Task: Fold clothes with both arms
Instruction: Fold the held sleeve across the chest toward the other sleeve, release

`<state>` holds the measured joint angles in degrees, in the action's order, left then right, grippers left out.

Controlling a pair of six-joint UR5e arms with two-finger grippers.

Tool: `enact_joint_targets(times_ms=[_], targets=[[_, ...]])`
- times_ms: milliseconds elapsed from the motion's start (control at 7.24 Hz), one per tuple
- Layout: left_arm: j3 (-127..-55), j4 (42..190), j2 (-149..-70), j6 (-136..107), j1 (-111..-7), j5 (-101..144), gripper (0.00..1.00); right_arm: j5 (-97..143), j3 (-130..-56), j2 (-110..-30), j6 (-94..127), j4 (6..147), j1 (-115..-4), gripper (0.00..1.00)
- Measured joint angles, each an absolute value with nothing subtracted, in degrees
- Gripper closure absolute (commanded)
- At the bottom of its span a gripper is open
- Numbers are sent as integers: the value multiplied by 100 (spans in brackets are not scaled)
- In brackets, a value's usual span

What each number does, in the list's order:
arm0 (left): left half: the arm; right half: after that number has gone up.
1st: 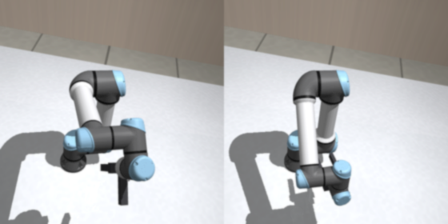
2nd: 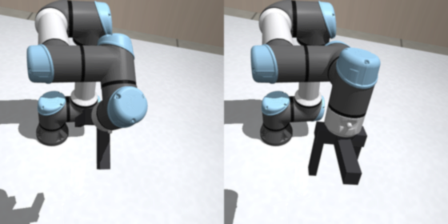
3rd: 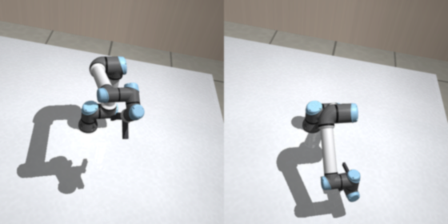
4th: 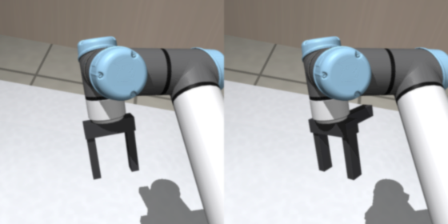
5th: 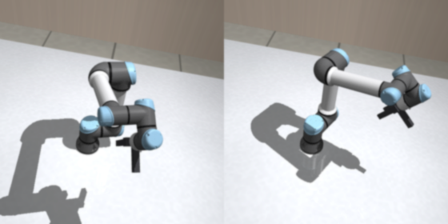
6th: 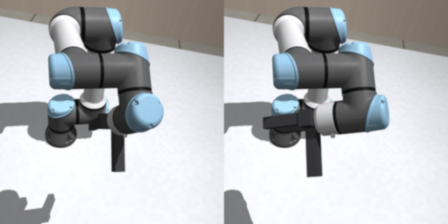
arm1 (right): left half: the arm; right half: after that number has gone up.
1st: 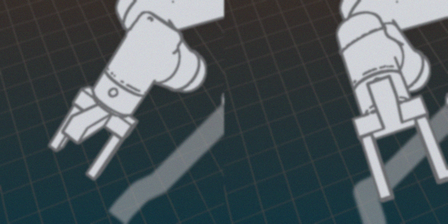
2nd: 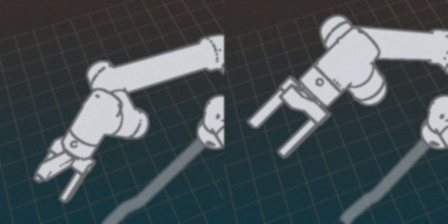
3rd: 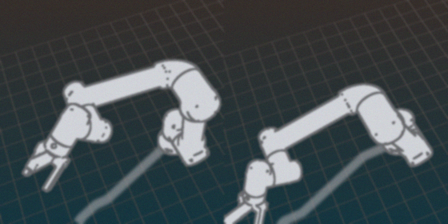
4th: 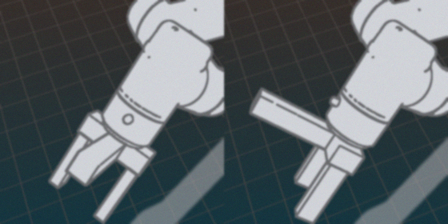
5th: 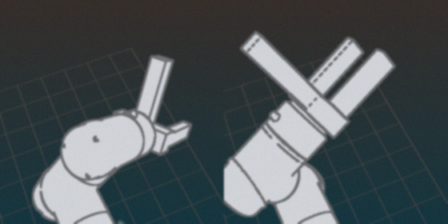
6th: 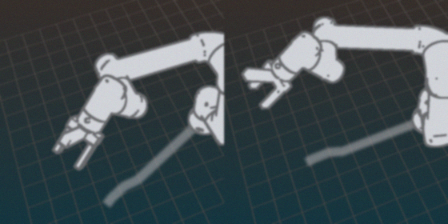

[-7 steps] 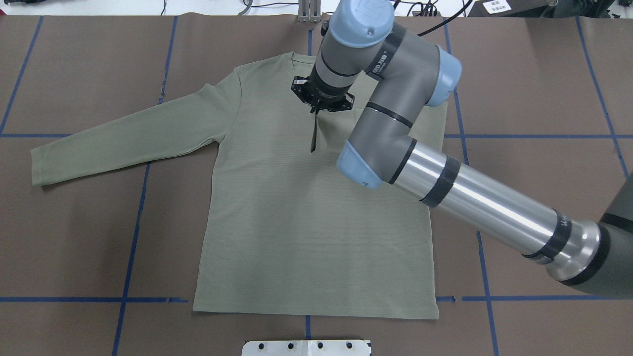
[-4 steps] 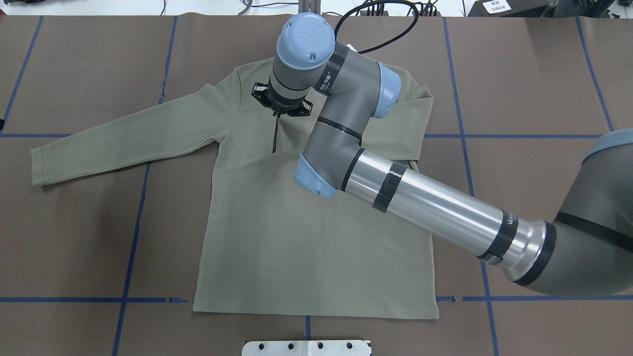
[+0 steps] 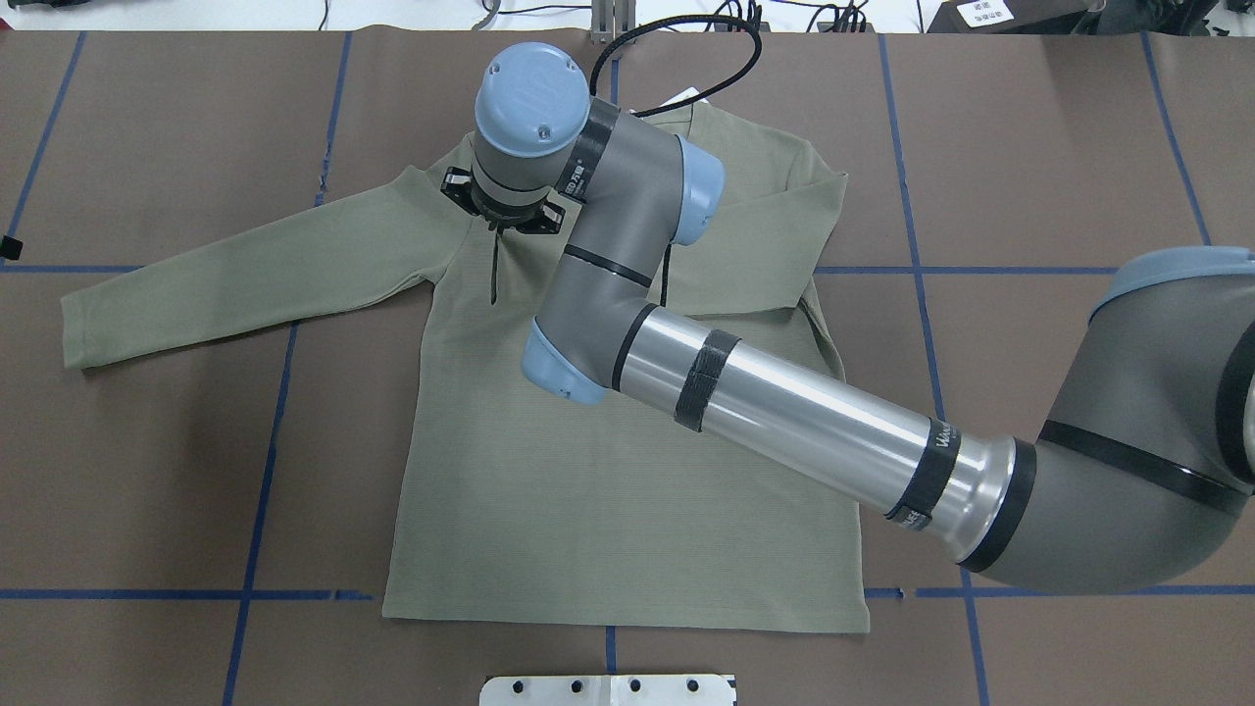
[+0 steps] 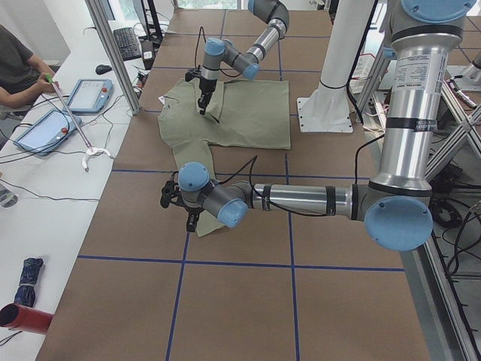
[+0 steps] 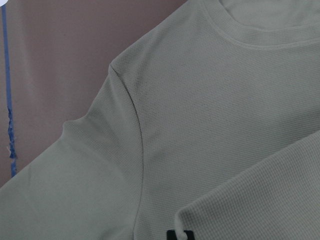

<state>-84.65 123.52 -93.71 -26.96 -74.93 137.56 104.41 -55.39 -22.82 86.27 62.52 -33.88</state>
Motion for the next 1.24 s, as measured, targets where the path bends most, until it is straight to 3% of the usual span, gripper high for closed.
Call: enact_joint_targets(times_ms=[138,276,414,553,691,967,1243], targets=[[-8468,12355,-9375,-2751,-7493,13755,0,10370,-5424,-2222,8671,6123,-3334,100],[-8460,12357,-9383,-2790,-7491,13755,0,10294,-5318,-2157,8690,6061,-3274,43],[-8405,12362,-9398,-2821,-7486,13757,0,10211,-5207,-2064,8698,6032,-3203,6],[-8273,12366,-9441,-2850,-7477,13761,0,10121,-5139,-2009,8702,6019,-3137,0],[-8095,12377,-9508,-2865,-7448,13762,0,10047,-5104,-1964,8707,6016,-3082,0],[-7667,12415,-9695,-2873,-7274,13763,13,10056,-5241,-1948,8715,6070,-3080,0],[-7258,12445,-9904,-2880,-7136,13764,21,10588,-6359,-2790,8645,6398,-3383,0]])
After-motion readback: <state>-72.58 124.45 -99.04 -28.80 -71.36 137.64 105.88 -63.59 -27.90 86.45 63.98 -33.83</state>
